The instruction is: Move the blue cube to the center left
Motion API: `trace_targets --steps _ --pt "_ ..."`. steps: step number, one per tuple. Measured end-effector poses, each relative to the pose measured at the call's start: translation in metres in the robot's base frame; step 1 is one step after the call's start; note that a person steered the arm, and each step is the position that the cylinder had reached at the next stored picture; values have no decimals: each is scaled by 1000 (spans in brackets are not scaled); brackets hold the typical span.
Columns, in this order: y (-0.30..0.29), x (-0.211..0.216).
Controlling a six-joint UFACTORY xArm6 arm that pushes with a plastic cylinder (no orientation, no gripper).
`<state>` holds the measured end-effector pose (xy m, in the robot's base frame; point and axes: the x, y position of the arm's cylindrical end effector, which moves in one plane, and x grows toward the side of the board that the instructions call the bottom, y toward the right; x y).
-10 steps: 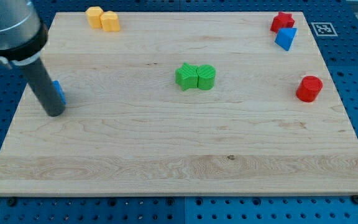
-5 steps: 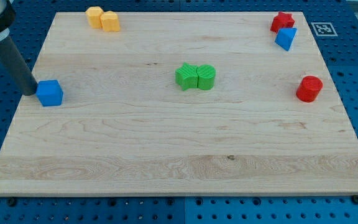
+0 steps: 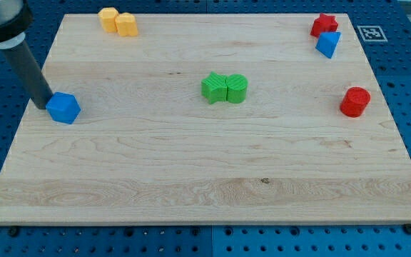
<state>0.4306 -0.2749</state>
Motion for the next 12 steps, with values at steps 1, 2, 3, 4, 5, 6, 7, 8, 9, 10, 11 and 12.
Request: trace_targets --steps 1,2,3,4,5,6,7,8,9,10,11,12 --pt "-9 14" --pt "-9 37" --pt "-9 48" --pt "0 43" --pt "19 38" --pt "32 38" --pt "39 35" --pt "44 31" --pt "44 29" --pt "44 24" --pt "44 14" --pt "81 40"
